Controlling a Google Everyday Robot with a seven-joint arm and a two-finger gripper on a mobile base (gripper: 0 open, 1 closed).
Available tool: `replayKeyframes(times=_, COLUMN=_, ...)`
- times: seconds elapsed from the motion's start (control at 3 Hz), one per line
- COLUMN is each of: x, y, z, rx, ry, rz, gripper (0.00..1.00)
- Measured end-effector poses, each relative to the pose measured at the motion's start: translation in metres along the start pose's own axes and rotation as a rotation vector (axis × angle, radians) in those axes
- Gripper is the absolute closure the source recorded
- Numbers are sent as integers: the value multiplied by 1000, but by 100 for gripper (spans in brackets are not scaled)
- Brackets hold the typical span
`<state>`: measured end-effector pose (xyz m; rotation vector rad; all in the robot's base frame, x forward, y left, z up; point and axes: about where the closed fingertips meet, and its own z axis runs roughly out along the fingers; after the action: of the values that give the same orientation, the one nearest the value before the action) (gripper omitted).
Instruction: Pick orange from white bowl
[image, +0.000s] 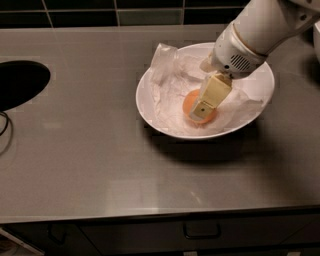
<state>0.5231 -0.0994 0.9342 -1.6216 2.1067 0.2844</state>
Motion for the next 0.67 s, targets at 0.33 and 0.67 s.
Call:
replayKeyframes(times=0.33, x=4, y=-6, z=5, rx=48, ry=17, rz=30, gripper=17)
replayKeyframes(times=0.67, x=9, y=-10, z=10, rx=90, ry=46, rz=50, gripper=18)
